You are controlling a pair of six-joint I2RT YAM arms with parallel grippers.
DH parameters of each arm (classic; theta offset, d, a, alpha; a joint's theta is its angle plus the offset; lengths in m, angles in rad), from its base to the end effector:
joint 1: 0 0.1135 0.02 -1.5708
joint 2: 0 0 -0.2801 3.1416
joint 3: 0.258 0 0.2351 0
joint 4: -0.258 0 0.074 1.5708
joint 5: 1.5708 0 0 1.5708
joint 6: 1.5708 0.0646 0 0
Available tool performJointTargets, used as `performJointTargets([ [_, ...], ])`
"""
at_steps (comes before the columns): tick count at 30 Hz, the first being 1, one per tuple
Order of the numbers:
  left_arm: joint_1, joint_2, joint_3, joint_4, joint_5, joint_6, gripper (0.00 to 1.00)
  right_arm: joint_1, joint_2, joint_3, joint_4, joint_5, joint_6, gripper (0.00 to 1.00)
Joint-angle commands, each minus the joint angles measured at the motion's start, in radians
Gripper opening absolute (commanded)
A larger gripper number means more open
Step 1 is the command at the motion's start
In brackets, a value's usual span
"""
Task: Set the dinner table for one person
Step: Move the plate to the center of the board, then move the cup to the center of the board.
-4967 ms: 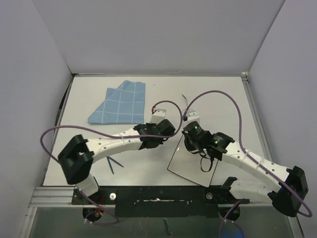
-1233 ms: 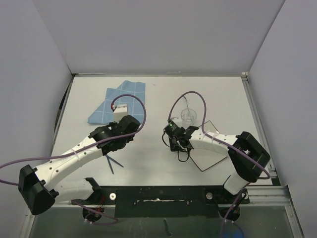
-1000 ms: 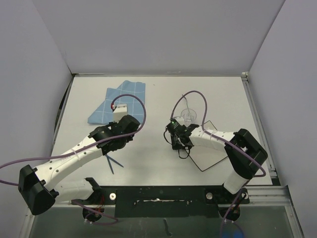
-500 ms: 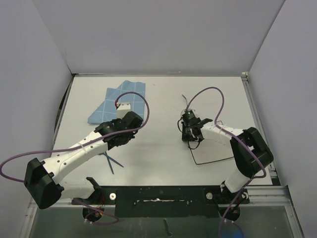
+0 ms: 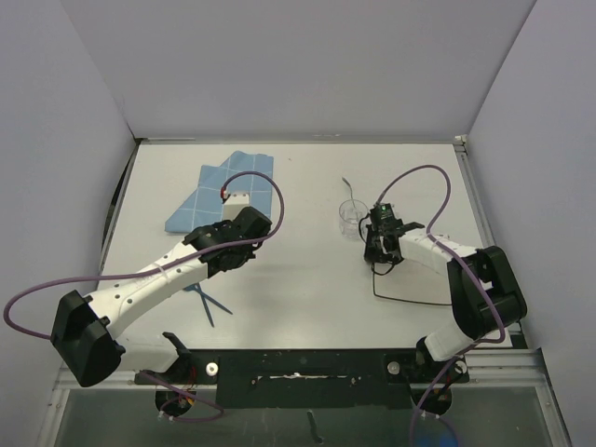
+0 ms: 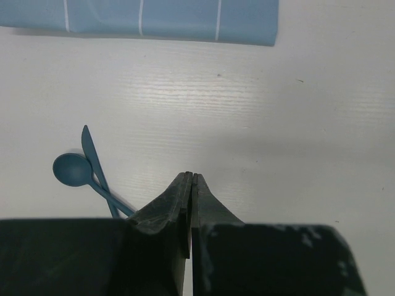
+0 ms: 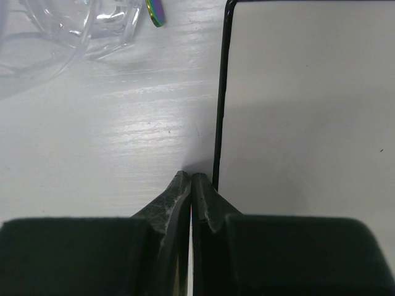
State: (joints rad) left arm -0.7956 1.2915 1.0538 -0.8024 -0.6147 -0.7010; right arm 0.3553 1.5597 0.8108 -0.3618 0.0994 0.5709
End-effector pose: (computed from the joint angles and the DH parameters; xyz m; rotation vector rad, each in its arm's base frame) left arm 0.1960 -0.1468 0.2782 -0.0912 2.3536 0.1120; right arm 0.2700 0.0934 0.1589 0.3196 2.6630 0.1612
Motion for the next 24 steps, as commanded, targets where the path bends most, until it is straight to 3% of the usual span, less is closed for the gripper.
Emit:
performJointTargets([
  [1,0.012,-0.020,0.036,0.042,0.001,0.014,0.00,-0.015,-0.031,-0.014,-0.049,0.033,-0.031,0.00],
  [9,0.028,-0.079,0.021,0.032,0.009,0.021,0.00,0.007,-0.025,0.031,0.008,-0.169,-0.026,0.00],
  [14,0.043,-0.107,0.019,0.029,0.017,0.027,0.00,0.109,0.032,0.121,-0.003,-0.146,-0.023,0.00],
  [24,0.086,-0.147,0.033,0.011,0.039,0.059,0.00,0.144,0.282,0.351,0.012,-0.213,-0.017,0.00],
])
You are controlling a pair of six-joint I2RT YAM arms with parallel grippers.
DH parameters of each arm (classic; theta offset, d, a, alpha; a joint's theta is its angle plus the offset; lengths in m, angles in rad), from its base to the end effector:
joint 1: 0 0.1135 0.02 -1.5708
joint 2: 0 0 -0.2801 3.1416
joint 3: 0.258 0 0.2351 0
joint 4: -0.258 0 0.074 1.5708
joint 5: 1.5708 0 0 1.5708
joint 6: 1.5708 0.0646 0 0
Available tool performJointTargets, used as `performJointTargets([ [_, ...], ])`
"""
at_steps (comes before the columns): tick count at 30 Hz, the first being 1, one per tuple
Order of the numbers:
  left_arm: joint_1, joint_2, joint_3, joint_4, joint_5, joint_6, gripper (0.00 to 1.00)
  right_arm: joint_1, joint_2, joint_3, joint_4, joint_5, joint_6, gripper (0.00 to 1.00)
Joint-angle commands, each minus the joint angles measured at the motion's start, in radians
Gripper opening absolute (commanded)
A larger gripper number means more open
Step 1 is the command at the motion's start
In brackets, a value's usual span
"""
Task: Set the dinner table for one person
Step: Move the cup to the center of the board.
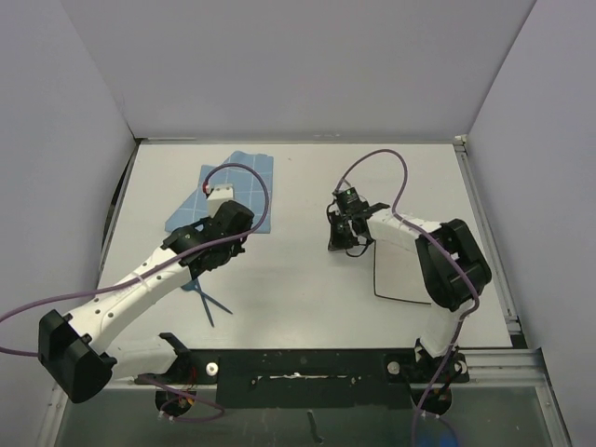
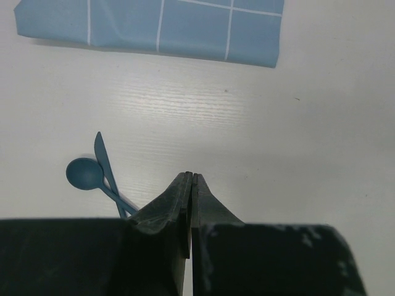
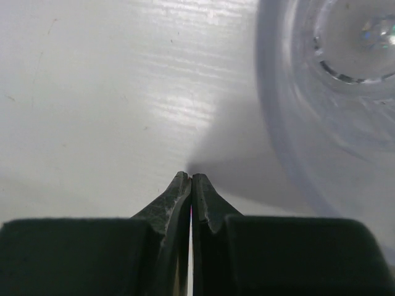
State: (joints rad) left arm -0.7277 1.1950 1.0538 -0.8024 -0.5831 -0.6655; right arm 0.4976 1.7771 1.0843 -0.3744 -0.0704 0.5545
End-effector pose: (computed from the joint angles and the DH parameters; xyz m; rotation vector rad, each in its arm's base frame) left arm 0.1922 -0.1236 0.2979 -0.1524 2.3085 0.0509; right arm 0.3119 0.1746 0.1674 0.0525 2.7077 0.4323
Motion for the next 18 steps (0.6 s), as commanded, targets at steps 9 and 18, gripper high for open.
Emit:
performJointTargets([
  [9,0.046,-0.059,0.045,-0.007,0.006,0.038,0.00,0.010,0.253,0.283,0.000,-0.081,-0.022,0.00],
  [18,0.075,-0.044,0.042,0.000,0.026,0.053,0.00,-0.012,0.332,0.343,0.009,-0.089,-0.030,0.00],
])
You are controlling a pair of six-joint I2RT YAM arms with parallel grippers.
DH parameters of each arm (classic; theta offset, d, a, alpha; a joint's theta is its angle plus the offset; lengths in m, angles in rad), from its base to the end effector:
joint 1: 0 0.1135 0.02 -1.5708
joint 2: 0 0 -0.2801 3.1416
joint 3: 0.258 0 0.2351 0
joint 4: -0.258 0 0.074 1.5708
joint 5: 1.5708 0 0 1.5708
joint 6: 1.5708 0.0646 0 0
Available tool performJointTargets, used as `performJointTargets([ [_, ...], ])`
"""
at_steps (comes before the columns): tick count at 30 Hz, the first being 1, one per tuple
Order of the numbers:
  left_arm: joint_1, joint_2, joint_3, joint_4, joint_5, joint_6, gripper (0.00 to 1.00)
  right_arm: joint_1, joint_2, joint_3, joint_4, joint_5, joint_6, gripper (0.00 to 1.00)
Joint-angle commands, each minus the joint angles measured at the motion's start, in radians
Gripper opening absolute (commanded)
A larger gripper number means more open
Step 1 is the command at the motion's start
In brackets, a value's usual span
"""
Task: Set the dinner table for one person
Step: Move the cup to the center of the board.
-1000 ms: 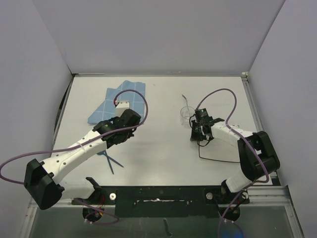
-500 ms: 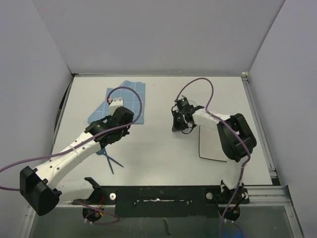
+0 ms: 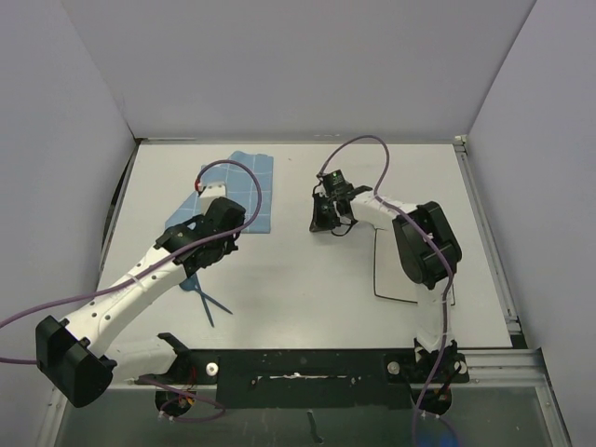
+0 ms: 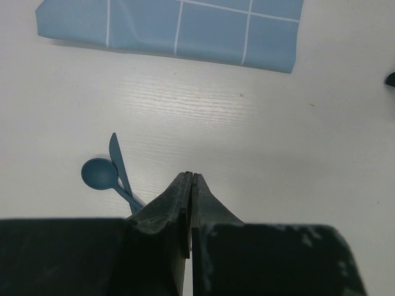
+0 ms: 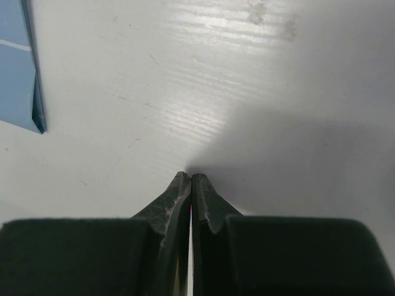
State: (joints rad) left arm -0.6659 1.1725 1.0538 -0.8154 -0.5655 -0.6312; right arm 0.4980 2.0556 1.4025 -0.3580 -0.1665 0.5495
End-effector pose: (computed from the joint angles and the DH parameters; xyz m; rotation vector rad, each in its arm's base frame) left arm 0.1949 -0.1091 0.3010 -0.1809 2.3112 0.0749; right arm 0.3820 0.2199 0.1541 0.0048 2.6804 0.5788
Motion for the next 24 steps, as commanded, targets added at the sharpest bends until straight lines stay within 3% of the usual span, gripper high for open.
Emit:
performJointTargets([
  [1,0.013,-0.018,0.045,0.013,0.010,0.019,0.00,-0.016,0.062,0.031,-0.007,0.007,-0.027,0.00],
  [9,0.019,-0.010,0.052,0.006,0.013,0.022,0.00,-0.074,0.128,0.084,-0.014,-0.007,-0.030,0.00],
  [24,0.022,0.016,0.076,0.022,0.036,0.035,0.00,-0.155,0.099,-0.003,0.023,-0.010,-0.030,0.00],
])
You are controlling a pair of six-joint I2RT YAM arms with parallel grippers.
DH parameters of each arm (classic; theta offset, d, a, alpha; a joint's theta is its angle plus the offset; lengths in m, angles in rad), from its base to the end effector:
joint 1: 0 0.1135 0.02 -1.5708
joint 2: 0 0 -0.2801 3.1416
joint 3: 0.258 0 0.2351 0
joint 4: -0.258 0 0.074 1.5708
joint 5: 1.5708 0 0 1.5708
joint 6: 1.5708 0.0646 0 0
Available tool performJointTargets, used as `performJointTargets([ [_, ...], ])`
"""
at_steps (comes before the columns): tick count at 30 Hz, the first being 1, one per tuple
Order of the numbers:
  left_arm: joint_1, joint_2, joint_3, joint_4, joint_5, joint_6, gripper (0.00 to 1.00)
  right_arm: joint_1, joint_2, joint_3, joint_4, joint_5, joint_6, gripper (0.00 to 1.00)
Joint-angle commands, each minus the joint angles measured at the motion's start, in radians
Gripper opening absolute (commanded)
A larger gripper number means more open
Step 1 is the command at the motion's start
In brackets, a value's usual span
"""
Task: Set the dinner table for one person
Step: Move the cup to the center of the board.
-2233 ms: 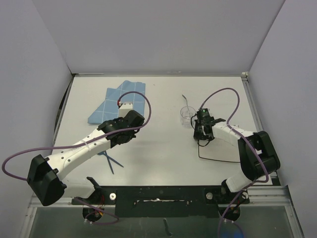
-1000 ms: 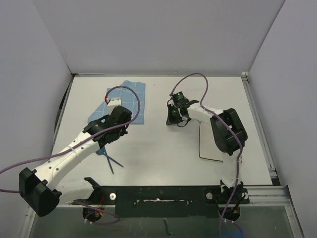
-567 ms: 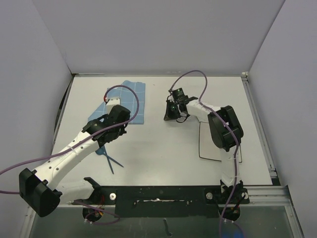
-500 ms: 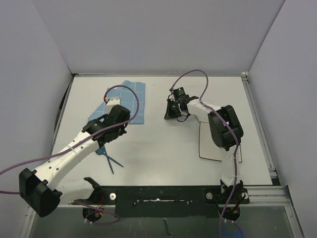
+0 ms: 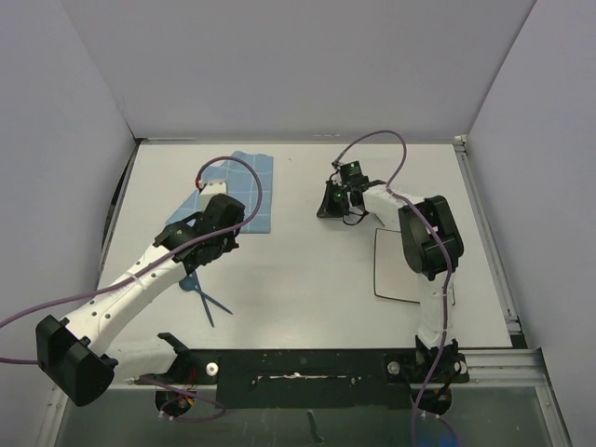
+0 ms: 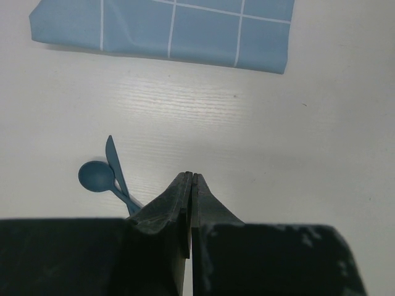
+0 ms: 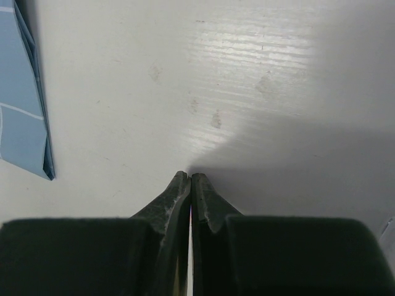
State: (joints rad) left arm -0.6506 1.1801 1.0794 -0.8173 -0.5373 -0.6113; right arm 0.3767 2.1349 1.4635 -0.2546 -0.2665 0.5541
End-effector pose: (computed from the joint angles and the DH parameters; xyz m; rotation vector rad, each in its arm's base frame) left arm 0.1984 -0.1095 0.3065 -0.1700 2.3163 0.0523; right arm 0.4280 0.1876 0.1468 0.1141 2.5945 0.6997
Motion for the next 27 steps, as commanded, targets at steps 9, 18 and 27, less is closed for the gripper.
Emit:
performJointTargets([
  [9,0.008,0.035,0.056,0.040,0.021,0.018,0.00,-0.094,0.006,-0.082,-0.080,0.089,-0.040,0.00],
  [18,0.006,0.043,0.053,0.050,0.028,0.022,0.00,-0.169,-0.013,-0.115,-0.075,0.095,-0.049,0.00],
  [27,0.009,0.052,0.056,0.053,0.027,0.032,0.00,-0.210,-0.015,-0.123,-0.070,0.094,-0.057,0.00],
])
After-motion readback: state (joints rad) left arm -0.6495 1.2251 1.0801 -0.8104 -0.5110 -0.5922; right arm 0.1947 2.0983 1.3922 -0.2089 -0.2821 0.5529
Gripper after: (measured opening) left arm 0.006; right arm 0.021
